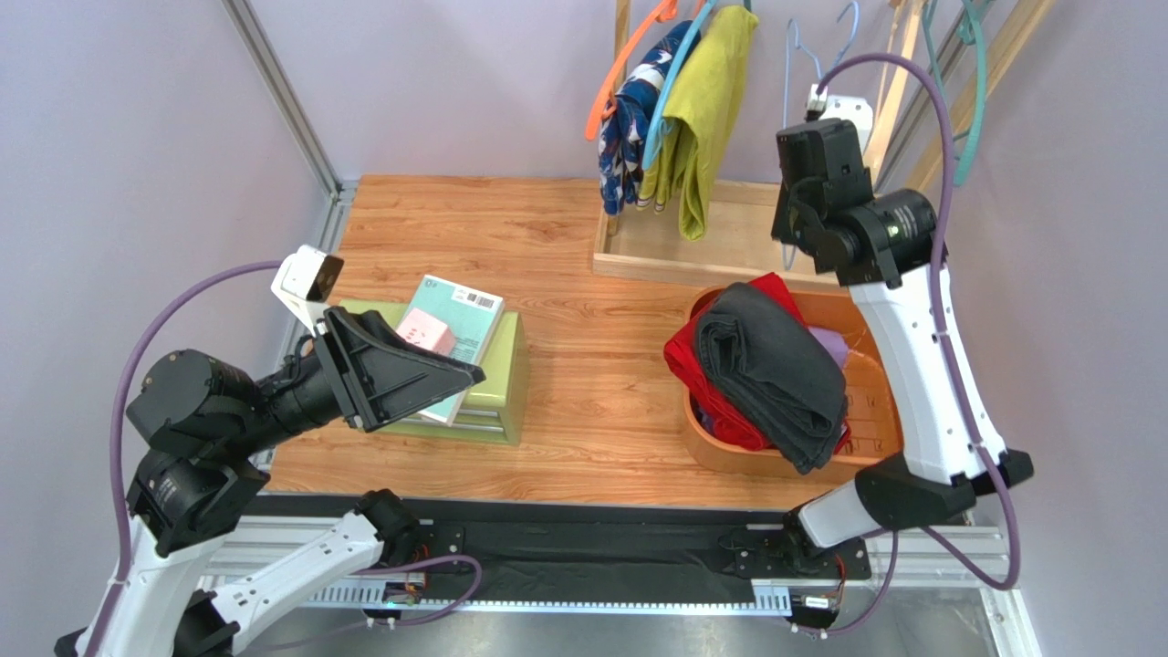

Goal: Remove the trousers from the hanger
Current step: Hang the hanger back to the clothesline with the right arm

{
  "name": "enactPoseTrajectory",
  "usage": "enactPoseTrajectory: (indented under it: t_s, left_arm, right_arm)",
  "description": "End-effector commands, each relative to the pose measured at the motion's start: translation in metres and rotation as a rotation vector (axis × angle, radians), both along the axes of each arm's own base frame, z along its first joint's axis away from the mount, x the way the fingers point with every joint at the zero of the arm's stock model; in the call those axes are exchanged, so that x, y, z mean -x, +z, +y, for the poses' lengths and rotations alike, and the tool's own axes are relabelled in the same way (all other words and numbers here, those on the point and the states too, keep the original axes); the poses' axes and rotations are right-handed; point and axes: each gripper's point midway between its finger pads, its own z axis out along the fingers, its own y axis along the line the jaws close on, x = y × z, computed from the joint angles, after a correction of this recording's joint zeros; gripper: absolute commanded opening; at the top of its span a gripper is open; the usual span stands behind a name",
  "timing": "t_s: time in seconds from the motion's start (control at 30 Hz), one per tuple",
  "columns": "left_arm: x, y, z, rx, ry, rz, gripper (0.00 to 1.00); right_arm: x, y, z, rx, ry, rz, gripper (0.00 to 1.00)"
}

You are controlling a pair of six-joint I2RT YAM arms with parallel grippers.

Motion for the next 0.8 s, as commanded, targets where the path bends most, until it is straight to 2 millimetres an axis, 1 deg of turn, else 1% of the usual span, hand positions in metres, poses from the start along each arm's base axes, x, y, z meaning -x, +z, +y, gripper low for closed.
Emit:
enactPoseTrajectory:
  t_s: [0.0, 0.07, 0.1, 0.13, 0.17, 0.2, 0.23, 0.27, 0.33, 0.4, 0.43, 0.47, 0.53, 0.6, 0.67, 0.7, 0.77]
  left_arm:
    - [0.001, -0.005, 0.004, -0.005, 0.018, 0.021, 0.63]
    - [0.001, -0.006, 0.007, 0.002, 0.030, 0.021, 0.63]
    - [0.001, -0.007, 0.007, 0.003, 0.031, 0.026, 0.63]
    - [0.003, -0.007, 0.008, 0.005, 0.028, 0.028, 0.63]
    - [0.004, -0.007, 0.009, 0.006, 0.024, 0.030, 0.63]
    - [0.005, -0.007, 0.009, 0.007, 0.021, 0.030, 0.63]
    - [0.006, -0.006, 0.011, 0.010, 0.028, 0.026, 0.63]
    - [0.006, -0.006, 0.012, 0.010, 0.036, 0.027, 0.63]
    - [0.004, -0.008, 0.014, 0.009, 0.052, 0.023, 0.63]
    - [0.004, -0.008, 0.014, 0.006, 0.051, 0.024, 0.63]
    - [0.004, -0.009, 0.011, -0.002, 0.036, 0.030, 0.63]
    - [0.005, -0.005, 0.011, 0.001, 0.029, 0.025, 0.63]
    - [0.006, -0.004, 0.010, -0.005, 0.019, 0.021, 0.63]
    - [0.006, -0.005, 0.011, -0.011, 0.029, 0.022, 0.63]
    - [0.004, -0.005, 0.010, -0.014, 0.036, 0.021, 0.63]
    - [0.002, -0.005, 0.009, -0.016, 0.036, 0.023, 0.63]
    - [0.003, -0.005, 0.007, -0.019, 0.020, 0.029, 0.63]
  right_arm:
    - [-0.044, 0.031, -0.004, -0.001, 0.015, -0.109, 0.00]
    - [-0.057, 0.032, -0.006, -0.006, 0.012, -0.122, 0.00]
    - [-0.063, 0.039, -0.010, -0.024, 0.004, -0.148, 0.00]
    - [-0.074, 0.035, -0.010, -0.023, 0.000, -0.142, 0.00]
    - [-0.079, 0.037, -0.011, -0.026, -0.004, -0.152, 0.00]
    - [-0.086, 0.045, -0.014, -0.030, -0.016, -0.186, 0.00]
    - [-0.094, 0.045, -0.015, -0.031, -0.023, -0.197, 0.00]
    - [-0.097, 0.049, -0.013, -0.036, -0.021, -0.217, 0.00]
    - [-0.111, 0.057, -0.015, -0.060, -0.033, -0.261, 0.00]
    - [-0.119, 0.063, -0.018, -0.062, -0.047, -0.283, 0.00]
    - [-0.121, 0.072, -0.020, -0.070, -0.051, -0.309, 0.00]
    - [-0.131, 0.066, -0.019, -0.068, -0.051, -0.298, 0.00]
    - [-0.139, 0.066, -0.023, -0.069, -0.062, -0.305, 0.00]
    - [-0.152, 0.061, -0.026, -0.072, -0.068, -0.301, 0.00]
    - [-0.159, 0.058, -0.028, -0.073, -0.063, -0.299, 0.00]
    - [-0.165, 0.052, -0.030, -0.073, -0.066, -0.286, 0.00]
    - [-0.168, 0.045, -0.032, -0.071, -0.066, -0.270, 0.00]
